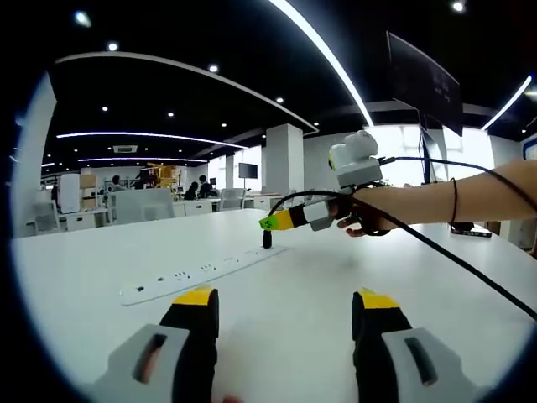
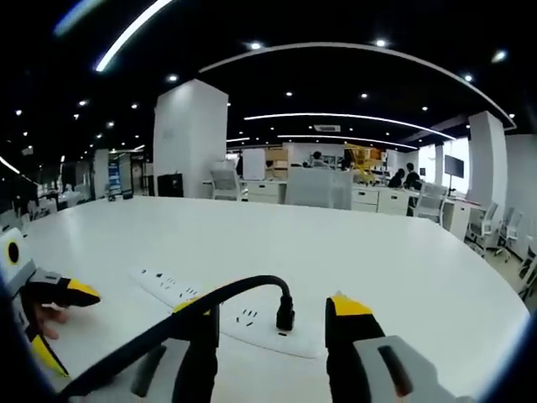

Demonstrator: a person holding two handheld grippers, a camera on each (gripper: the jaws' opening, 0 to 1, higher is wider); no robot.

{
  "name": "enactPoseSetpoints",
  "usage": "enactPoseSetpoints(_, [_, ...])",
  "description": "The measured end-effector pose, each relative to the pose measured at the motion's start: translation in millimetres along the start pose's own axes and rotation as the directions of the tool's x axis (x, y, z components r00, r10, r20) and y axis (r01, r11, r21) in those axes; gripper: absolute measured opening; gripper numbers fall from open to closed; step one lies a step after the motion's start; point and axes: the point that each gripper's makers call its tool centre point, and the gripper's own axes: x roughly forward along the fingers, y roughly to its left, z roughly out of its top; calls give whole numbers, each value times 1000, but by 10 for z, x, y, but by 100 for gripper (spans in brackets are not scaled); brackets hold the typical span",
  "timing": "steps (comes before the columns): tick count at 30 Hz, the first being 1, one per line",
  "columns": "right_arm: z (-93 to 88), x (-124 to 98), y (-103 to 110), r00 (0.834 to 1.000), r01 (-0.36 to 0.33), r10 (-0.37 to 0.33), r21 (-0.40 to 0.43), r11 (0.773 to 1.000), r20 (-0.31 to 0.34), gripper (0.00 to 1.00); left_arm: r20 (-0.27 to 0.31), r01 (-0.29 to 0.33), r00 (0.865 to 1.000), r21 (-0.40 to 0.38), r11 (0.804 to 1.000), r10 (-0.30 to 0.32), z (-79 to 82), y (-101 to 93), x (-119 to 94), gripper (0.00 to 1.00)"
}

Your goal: Find the data cable on the table. Grasp the USB connector end of the cable and insert it into the USB port on the table

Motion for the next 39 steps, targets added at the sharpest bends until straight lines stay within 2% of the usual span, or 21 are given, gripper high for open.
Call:
enactPoseSetpoints(9, [-61, -192, 102, 999, 8, -8, 13, 1000, 35, 56, 47, -18, 999, -35, 999, 20, 62, 88, -15, 65])
enactPoseSetpoints(13, [-113, -297, 134, 998, 14, -18, 65, 998, 57, 56, 76, -4, 997, -37, 999, 7, 109, 71, -10, 65])
enactPoseSetpoints(18, [-87, -524, 96, 990, 78, -89, 95, 992, 113, 56, 167, -2, 986, -85, 996, 16, 247, 119, -53, 64])
enactPoseSetpoints(22, [-26, -725, 19, 976, 147, -158, 85, 986, 151, 56, 250, 2, 968, -122, 992, 29, 379, 233, -88, 63])
enactPoseSetpoints(25, [-31, -842, 19, 970, 180, -186, 49, 982, 154, 57, 251, -7, 967, -118, 993, 36, 389, 255, -48, 59])
enactPoseSetpoints(31, [5, -1165, -77, 938, 262, -279, 105, 959, 205, 60, 231, -22, 972, -125, 992, 51, 353, 314, -103, 59])
enactPoseSetpoints(39, [106, -1703, 4, 895, 312, -340, 137, 940, 288, 62, 207, -67, 974, -137, 988, 95, 294, 328, -292, 59])
